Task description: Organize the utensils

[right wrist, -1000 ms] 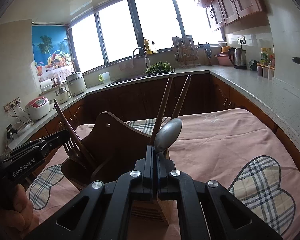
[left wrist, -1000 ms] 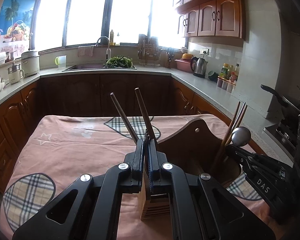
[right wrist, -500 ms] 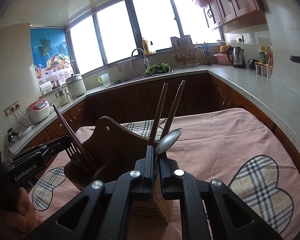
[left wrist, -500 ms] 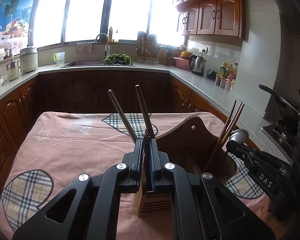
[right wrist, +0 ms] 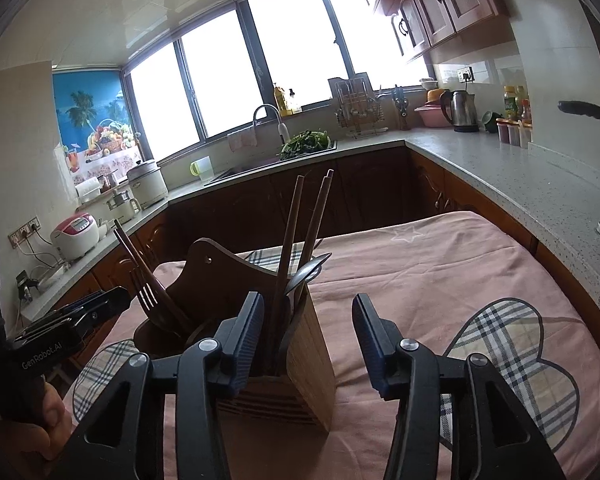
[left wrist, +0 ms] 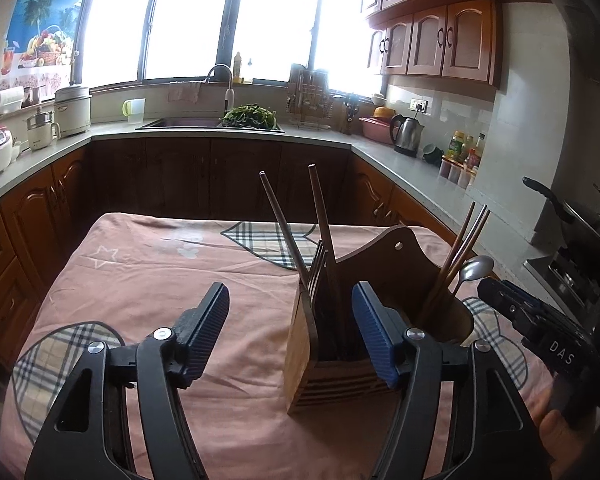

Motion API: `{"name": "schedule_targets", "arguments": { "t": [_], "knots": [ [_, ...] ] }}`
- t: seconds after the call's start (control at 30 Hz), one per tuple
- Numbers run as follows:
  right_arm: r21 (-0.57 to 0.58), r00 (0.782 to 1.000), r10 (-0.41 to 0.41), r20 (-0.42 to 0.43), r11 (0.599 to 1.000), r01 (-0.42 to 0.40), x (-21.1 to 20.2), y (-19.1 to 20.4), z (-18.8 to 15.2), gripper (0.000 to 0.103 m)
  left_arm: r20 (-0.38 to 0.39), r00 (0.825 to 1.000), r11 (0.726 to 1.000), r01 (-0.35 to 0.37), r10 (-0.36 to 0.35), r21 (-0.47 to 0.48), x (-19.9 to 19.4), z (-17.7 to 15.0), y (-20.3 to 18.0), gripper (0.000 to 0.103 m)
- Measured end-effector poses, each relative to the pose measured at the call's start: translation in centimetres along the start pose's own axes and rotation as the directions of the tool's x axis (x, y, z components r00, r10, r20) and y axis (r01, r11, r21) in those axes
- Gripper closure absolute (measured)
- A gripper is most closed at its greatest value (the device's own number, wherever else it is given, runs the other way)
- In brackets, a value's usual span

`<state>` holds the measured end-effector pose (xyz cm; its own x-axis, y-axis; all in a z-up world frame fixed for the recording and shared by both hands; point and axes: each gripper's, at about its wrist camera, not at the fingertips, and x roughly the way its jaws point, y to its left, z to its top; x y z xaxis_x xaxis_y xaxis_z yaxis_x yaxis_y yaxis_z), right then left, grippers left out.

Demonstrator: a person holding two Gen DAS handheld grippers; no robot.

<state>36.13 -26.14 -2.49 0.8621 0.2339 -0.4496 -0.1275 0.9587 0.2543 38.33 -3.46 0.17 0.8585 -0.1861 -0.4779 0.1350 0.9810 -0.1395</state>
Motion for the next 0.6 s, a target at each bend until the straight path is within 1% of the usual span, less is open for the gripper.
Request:
{"name": "schedule_targets", "arguments": {
  "t": [0.03,0.07,0.1,0.13,0.17,0.2,0.3,0.33,0.37,0.4,0.43,0.6],
  "knots": [
    [0.003,1.0,-0.002,0.006,1.0,0.002,-0.3,0.0,0.0,0.043,0.001,1.0,1.0,-0.004,0.004,-0.004,-0.4,-0.1,0.2,0.028],
    [0.006,1.0,-0.006,0.013,1.0,0.005,-0.7,-0.1,0.1,0.036,0.003,1.0,1.0,-0.007,0.007,-0.008,-0.7,-0.2,0.4,0.026],
    [0.009,1.0,-0.006,0.021,1.0,0.006,-1.1,-0.1,0.1,0.033,0.004,1.0,1.0,-0.011,0.011,-0.011,-1.1,-0.3,0.5,0.023],
    [0.013,1.0,-0.003,0.028,1.0,0.002,-1.5,-0.1,0.2,0.031,0.004,1.0,1.0,-0.015,0.015,-0.014,-1.4,-0.4,0.7,0.021],
    [0.015,0.999,-0.002,0.034,1.0,0.002,-1.8,-0.1,0.2,0.026,0.003,1.0,1.0,-0.019,0.019,-0.017,-1.8,-0.5,0.9,0.019],
    [0.017,0.999,-0.005,0.042,1.0,0.004,-2.2,-0.1,0.2,0.019,0.001,1.0,1.0,-0.024,0.024,-0.02,-2.2,-0.6,1.0,0.015],
    [0.016,0.997,-0.006,0.074,1.0,0.005,-3.5,0.1,0.2,0.009,0.007,0.999,0.999,-0.04,0.04,-0.032,-3.5,-0.9,1.4,0.009],
    [0.016,0.997,-0.003,0.079,1.0,0.002,-3.9,0.2,0.1,0.007,0.011,0.999,0.998,-0.048,0.048,-0.035,-4.0,-1.1,1.4,0.005],
    [0.018,0.997,0.0,0.081,1.0,-0.001,-4.3,0.2,0.1,0.002,0.015,0.998,0.998,-0.053,0.054,-0.037,-4.6,-1.2,1.5,0.003],
    [0.02,0.996,0.002,0.085,1.0,-0.004,-4.7,0.4,0.1,0.0,0.02,0.998,0.998,-0.057,0.057,-0.04,-5.1,-1.3,1.6,0.001],
    [0.023,0.996,0.008,0.09,1.0,-0.01,-5.1,0.5,0.0,0.0,0.025,0.998,0.997,-0.058,0.059,-0.044,-5.7,-1.4,1.6,0.0],
    [0.034,0.993,0.048,0.108,0.998,-0.052,-7.6,1.2,-0.5,0.0,0.014,0.998,0.996,-0.067,0.068,-0.054,-8.2,-2.4,1.7,0.0]
  ]
}}
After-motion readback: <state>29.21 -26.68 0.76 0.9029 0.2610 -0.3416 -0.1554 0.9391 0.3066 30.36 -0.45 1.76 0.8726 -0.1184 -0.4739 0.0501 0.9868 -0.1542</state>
